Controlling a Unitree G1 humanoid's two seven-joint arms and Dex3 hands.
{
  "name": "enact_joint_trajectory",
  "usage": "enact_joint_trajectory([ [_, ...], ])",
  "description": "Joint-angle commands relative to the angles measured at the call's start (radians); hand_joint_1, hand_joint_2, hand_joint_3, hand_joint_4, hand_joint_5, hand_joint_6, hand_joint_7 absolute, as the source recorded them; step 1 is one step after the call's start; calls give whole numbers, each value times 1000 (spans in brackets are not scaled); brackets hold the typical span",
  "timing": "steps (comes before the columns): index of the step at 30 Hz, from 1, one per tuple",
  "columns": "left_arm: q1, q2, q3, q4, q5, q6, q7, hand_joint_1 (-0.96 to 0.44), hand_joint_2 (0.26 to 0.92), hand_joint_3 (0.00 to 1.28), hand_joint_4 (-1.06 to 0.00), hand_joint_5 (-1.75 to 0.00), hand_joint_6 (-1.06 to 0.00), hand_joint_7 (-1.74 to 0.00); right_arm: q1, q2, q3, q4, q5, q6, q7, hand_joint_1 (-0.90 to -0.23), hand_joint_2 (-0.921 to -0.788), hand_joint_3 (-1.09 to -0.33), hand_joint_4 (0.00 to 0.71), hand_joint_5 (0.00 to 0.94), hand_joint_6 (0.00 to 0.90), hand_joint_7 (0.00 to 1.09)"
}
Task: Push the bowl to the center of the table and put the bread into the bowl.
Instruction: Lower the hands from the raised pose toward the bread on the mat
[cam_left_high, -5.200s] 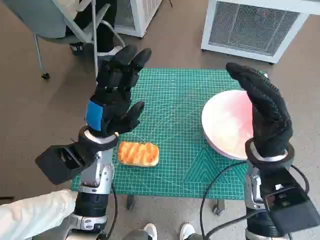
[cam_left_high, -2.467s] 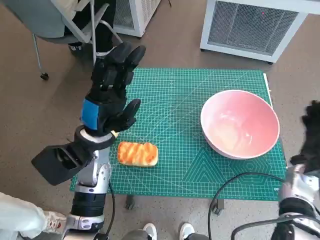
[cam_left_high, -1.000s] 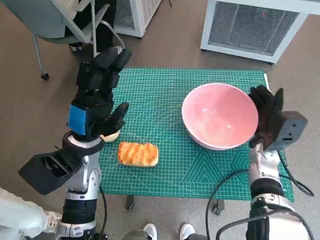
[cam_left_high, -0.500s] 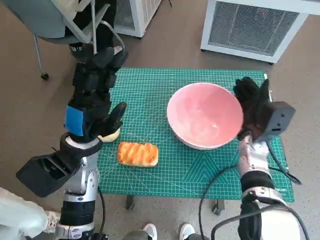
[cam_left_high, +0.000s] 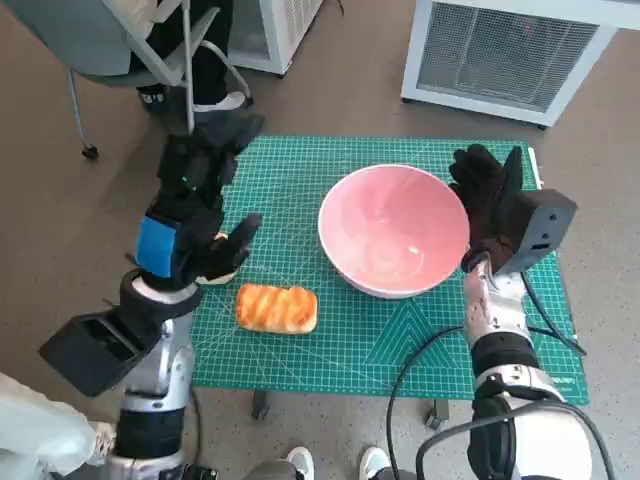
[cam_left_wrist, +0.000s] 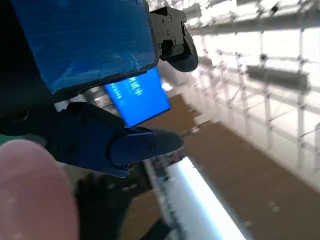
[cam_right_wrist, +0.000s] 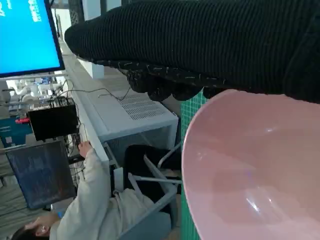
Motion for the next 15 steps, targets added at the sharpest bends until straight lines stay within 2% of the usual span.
enact_joint_trajectory([
  [1,31,111,-15,-73,68,108,-43,-331,908,325,-80,-458,-14,-776,-14,-9,-2,0,4,0,11,-461,-921,-828,249,1,63,487],
  [4,43,161,-24,-112,98,169,-67,-308,917,272,-192,-278,-93,-690,-23,-14,2,-12,3,-24,16,-459,-921,-827,253,4,62,488],
  [8,59,234,-48,-164,153,240,-104,-316,920,206,-308,-109,-222,-515,-31,-24,26,-44,-15,-102,24,-464,-921,-835,257,5,51,491],
  [15,75,321,-86,-243,252,323,-142,-332,921,108,-423,-21,-411,-274,-12,-35,67,-146,-18,-300,99,-511,-921,-831,263,5,9,579],
])
